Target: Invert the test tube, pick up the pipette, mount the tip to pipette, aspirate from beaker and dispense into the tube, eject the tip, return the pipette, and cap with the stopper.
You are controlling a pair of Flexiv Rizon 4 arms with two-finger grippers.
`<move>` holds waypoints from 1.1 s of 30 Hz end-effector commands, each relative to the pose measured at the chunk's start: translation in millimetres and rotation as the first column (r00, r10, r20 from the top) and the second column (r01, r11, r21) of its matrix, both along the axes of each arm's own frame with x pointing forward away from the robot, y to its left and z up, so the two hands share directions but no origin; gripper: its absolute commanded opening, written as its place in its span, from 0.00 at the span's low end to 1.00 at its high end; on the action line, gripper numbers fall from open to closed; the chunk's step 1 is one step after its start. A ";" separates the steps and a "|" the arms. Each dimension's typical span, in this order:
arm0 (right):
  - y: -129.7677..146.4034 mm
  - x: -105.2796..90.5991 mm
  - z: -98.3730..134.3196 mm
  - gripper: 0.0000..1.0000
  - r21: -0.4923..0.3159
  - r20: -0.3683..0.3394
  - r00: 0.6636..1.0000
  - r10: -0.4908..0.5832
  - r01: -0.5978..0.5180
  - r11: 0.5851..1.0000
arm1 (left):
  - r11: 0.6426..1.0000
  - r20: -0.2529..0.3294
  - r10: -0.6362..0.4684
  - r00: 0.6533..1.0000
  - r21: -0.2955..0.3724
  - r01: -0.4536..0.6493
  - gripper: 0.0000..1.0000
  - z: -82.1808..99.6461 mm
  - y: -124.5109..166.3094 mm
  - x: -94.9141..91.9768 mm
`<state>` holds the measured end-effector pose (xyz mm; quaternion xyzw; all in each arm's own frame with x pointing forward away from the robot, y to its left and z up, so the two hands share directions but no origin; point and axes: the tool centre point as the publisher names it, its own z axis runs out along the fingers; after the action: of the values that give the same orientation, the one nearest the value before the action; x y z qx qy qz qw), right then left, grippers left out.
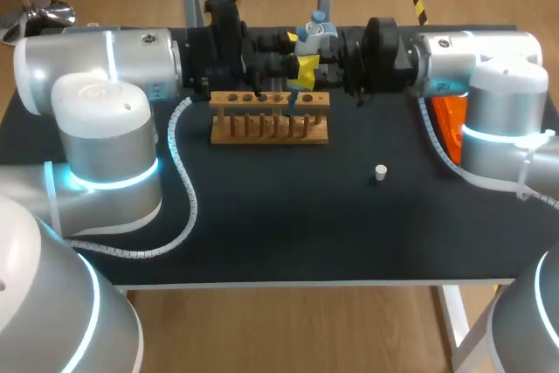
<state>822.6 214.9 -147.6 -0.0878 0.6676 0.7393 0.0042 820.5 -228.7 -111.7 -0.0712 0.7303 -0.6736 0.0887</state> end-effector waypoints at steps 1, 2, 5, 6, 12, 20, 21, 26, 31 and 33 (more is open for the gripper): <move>0.0 5.4 0.9 0.00 -0.001 -0.002 1.000 -0.007 0.007 1.000 | 1.000 0.003 -0.002 1.000 -0.005 0.002 0.00 -2.3 -3.0 -7.4; 0.0 5.4 0.8 0.00 -0.003 0.000 1.000 -0.006 0.006 1.000 | 1.000 0.003 -0.002 1.000 -0.005 0.002 0.00 -2.3 -3.0 -7.4; 0.0 5.3 0.8 0.00 -0.006 0.001 1.000 -0.004 0.004 1.000 | 1.000 0.003 -0.002 1.000 -0.005 0.002 0.00 -2.3 -3.0 -7.4; 0.0 5.3 0.9 0.00 -0.007 0.001 1.000 -0.004 0.004 1.000 | 1.000 0.003 -0.002 1.000 -0.005 0.002 0.00 -2.3 -3.0 -7.4; -13.7 1.8 -0.1 1.00 -0.024 0.001 1.000 0.012 -0.012 1.000 | 1.000 0.003 -0.002 1.000 -0.005 0.002 0.00 -2.3 -3.0 -7.4; -81.5 17.2 -5.5 1.00 -0.046 -0.014 0.998 0.068 -0.069 0.997 | 1.000 0.003 -0.002 1.000 -0.005 0.002 0.00 -2.3 -3.0 -7.4; -95.4 21.8 -5.4 1.00 -0.051 -0.014 0.998 0.063 -0.064 0.997 | 1.000 0.003 -0.002 1.000 -0.005 0.002 0.00 -2.3 -3.0 -7.4; -145.8 58.2 -8.1 1.00 -0.112 -0.002 1.000 -0.025 0.024 0.993 | 1.000 0.003 -0.002 1.000 -0.005 0.002 0.00 -2.3 -3.0 -7.4; -177.8 115.0 -15.1 1.00 -0.160 -0.034 0.988 -0.153 0.146 0.976 | 1.000 0.003 -0.002 1.000 -0.005 0.002 0.00 -2.3 -3.0 -7.4; -183.6 138.1 -15.8 1.00 -0.180 -0.018 0.981 -0.194 0.188 0.966 | 1.000 0.003 -0.002 1.000 -0.005 0.002 0.00 -2.3 -3.0 -7.4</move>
<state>944.1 43.1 -166.2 -0.0087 0.7313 0.6797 0.0561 814.4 -231.7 -112.8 -0.0692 0.7304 -0.6740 0.0863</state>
